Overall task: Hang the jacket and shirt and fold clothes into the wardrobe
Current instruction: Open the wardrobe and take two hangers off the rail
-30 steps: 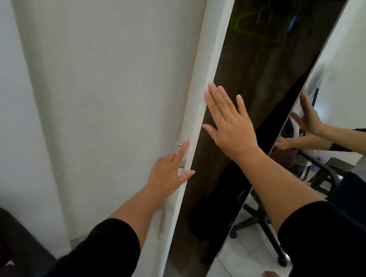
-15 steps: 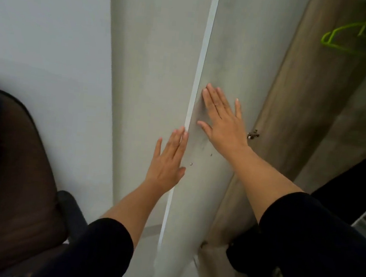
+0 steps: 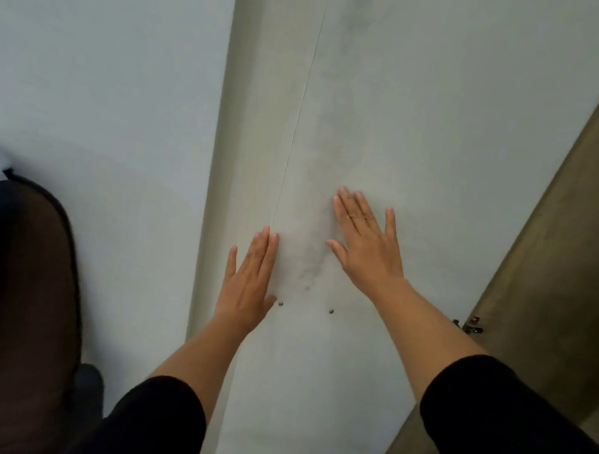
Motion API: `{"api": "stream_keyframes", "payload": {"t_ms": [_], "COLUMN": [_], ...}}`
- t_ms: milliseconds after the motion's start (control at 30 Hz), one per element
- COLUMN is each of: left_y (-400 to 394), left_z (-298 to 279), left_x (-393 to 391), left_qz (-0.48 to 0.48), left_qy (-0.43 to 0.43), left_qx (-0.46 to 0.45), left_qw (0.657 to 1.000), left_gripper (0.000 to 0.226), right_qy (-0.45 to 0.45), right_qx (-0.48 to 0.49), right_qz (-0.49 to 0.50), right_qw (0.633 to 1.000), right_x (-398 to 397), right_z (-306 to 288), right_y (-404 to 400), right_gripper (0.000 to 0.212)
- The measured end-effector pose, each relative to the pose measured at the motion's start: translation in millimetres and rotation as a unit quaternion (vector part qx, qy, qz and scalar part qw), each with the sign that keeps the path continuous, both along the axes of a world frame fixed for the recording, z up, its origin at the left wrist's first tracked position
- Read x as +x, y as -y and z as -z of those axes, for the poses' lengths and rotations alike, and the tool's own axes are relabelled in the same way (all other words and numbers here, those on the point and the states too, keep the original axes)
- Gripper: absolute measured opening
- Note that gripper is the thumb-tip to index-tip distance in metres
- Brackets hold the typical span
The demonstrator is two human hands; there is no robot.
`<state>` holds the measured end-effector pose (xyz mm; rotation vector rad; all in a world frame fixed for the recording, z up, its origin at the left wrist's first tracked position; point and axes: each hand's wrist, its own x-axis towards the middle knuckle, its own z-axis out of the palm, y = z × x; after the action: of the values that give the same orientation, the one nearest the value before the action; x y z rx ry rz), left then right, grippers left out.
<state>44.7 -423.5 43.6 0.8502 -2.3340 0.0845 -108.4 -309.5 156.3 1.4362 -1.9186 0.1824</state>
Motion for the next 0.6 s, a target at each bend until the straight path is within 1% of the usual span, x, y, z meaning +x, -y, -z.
{"api": "stream_keyframes", "payload": {"t_ms": [167,267,400,467,533,600], "left_y": [26,43,60,67,75,80], "left_z": [-14,-21,-30,-32,-33,-35], "left_x": [-28,-40,-56,-66,-76,-85], "left_qz": [-0.038,-0.05,-0.029,-0.007,0.017,0.041], "left_qy": [-0.004,0.029,0.089,0.077,0.037,0.008], "left_qx": [-0.003,-0.006,-0.009,-0.016,-0.065,-0.089], "left_qw": [0.999,0.998,0.996,0.997,0.997,0.995], "left_gripper": [0.111,0.104,0.098,0.096,0.097,0.094], "right_qy": [-0.011,0.011,0.027,0.036,0.04,0.041], "right_qx": [0.014,0.053,0.09,0.093,0.093,0.1], "right_qz": [0.0,0.034,0.081,0.099,0.101,0.091], "right_qw": [1.0,0.998,0.992,0.99,0.99,0.99], "right_x": [-24,-36,-51,-57,-62,-63], "right_z": [0,-1,1,2,-1,-5], "right_y": [27,37,40,38,35,29], "right_gripper": [0.069,0.068,0.067,0.066,0.065,0.064]}}
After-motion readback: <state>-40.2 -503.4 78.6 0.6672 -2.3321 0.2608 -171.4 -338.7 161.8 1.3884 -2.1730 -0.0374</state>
